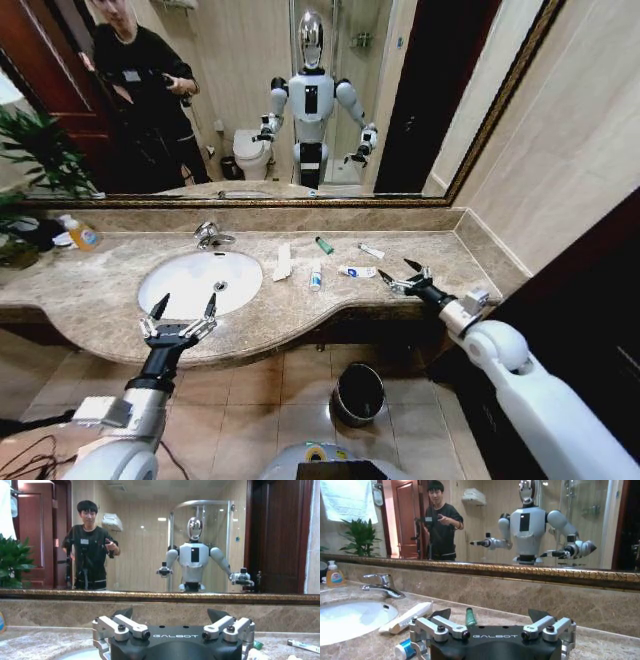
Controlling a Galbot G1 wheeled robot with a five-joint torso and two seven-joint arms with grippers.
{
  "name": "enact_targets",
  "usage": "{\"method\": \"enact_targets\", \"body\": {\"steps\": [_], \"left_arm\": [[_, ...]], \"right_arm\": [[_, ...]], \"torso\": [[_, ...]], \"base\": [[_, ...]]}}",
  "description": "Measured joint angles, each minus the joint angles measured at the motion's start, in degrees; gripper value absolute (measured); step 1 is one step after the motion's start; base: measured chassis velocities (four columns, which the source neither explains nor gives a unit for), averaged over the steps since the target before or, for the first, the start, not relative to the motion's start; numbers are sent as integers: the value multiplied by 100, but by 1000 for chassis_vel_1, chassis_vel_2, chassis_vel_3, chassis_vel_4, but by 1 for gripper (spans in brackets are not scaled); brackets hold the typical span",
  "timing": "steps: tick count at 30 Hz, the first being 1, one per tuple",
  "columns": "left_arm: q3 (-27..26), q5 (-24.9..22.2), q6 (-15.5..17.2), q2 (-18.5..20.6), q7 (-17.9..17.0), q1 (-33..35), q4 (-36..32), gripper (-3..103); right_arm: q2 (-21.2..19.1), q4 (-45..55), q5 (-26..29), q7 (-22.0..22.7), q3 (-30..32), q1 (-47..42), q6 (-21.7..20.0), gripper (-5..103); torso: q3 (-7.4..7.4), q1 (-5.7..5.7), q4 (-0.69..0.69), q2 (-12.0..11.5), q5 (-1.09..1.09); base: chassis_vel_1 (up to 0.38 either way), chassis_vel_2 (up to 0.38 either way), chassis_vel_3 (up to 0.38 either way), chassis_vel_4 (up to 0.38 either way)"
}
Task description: Pick up the trash from the sink and place it in the trash bin.
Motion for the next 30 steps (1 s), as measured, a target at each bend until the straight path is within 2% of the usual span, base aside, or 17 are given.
{"method": "enact_targets", "body": {"steps": [9, 19, 25, 30], "left_arm": [[0, 0, 0, 0, 0, 0, 0, 100], [0, 0, 0, 0, 0, 0, 0, 100], [0, 0, 0, 0, 0, 0, 0, 100], [0, 0, 0, 0, 0, 0, 0, 100]], "right_arm": [[-171, -368, 69, -393, -166, 176, 158, 100], [-53, -759, -103, -376, -544, 732, 133, 100], [-58, -979, -91, -613, -974, 1028, 128, 100], [-20, -1195, -79, -568, -1392, 1305, 55, 100]], "torso": [[0, 0, 0, 0, 1], [0, 1, 0, 0, 0], [0, 1, 0, 0, 0], [0, 1, 0, 0, 0]], "base": [[0, 0, 0, 0], [0, 0, 0, 0], [0, 0, 0, 0], [0, 0, 0, 0]]}}
